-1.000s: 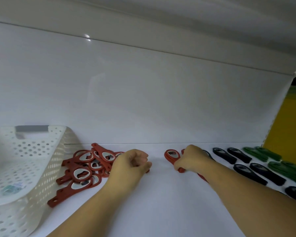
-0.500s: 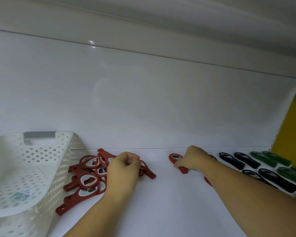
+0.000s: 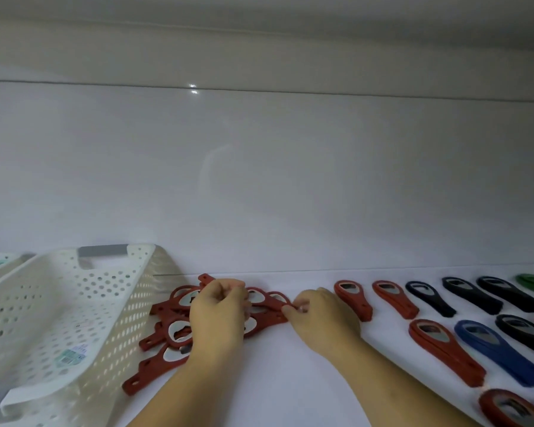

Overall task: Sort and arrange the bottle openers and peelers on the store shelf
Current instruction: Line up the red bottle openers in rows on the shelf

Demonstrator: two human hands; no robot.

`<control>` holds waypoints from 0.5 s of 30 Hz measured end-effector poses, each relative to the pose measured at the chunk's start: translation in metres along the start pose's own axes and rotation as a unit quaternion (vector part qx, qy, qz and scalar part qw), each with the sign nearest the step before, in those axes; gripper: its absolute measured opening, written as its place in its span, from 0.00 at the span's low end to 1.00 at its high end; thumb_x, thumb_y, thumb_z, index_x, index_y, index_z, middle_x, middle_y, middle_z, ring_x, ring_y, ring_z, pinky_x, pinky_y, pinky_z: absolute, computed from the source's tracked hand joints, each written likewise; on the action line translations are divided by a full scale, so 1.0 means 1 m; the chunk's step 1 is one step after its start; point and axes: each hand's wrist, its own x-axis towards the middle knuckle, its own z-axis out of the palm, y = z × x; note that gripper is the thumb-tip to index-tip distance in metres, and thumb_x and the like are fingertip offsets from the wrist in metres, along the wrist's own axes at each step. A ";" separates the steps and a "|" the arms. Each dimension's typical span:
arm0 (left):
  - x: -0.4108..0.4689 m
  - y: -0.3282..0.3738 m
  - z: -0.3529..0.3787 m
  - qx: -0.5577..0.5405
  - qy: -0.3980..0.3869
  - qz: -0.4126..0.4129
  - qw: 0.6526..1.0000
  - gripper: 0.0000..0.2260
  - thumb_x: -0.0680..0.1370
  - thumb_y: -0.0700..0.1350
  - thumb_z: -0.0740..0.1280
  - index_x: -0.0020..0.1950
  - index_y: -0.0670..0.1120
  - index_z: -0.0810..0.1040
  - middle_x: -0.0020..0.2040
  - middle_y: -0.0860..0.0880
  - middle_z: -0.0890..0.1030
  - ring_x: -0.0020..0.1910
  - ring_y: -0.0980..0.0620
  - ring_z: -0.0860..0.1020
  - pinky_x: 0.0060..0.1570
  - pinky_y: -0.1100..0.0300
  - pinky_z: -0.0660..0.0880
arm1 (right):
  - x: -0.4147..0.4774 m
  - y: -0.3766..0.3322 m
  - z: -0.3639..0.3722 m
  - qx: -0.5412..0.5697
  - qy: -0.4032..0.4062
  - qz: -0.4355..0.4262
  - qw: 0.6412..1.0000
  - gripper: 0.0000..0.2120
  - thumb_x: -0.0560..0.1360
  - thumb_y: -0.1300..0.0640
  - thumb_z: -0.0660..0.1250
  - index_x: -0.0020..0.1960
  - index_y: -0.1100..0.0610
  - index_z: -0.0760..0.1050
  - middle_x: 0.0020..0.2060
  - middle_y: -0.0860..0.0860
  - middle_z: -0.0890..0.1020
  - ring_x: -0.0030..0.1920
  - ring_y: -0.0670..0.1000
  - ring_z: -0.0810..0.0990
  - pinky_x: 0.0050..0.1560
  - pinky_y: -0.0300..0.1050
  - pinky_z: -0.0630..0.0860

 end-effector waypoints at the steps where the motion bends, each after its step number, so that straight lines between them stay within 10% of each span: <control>1: 0.000 0.000 0.001 0.006 -0.002 0.004 1.000 0.05 0.75 0.32 0.63 0.41 0.39 0.77 0.28 0.46 0.75 0.25 0.53 0.69 0.25 0.63 0.66 | 0.000 0.000 -0.001 0.007 0.000 0.004 1.000 0.13 0.75 0.41 0.62 0.49 0.48 0.80 0.49 0.45 0.80 0.50 0.50 0.79 0.46 0.42 0.77; 5: 0.000 0.001 0.002 0.001 -0.001 0.010 1.000 0.06 0.74 0.30 0.62 0.40 0.37 0.76 0.27 0.47 0.74 0.25 0.54 0.69 0.22 0.68 0.66 | 0.004 0.003 -0.002 0.025 0.006 0.028 0.999 0.14 0.75 0.44 0.63 0.42 0.53 0.80 0.39 0.48 0.83 0.43 0.51 0.81 0.40 0.42 0.76; 10: -0.008 0.003 0.007 0.027 -0.028 0.016 0.999 0.07 0.75 0.32 0.63 0.39 0.39 0.77 0.28 0.47 0.78 0.26 0.54 0.74 0.27 0.66 0.73 | 0.006 0.002 -0.002 0.042 -0.014 0.003 0.999 0.16 0.77 0.43 0.60 0.62 0.43 0.73 0.60 0.45 0.74 0.59 0.49 0.76 0.52 0.42 0.72; 15: -0.021 0.002 0.017 0.048 -0.087 0.016 0.995 0.08 0.75 0.31 0.63 0.38 0.39 0.78 0.29 0.50 0.80 0.26 0.57 0.77 0.27 0.67 0.74 | 0.006 0.003 -0.002 0.043 -0.007 0.002 0.999 0.10 0.76 0.43 0.63 0.54 0.44 0.78 0.55 0.45 0.76 0.55 0.49 0.77 0.45 0.40 0.71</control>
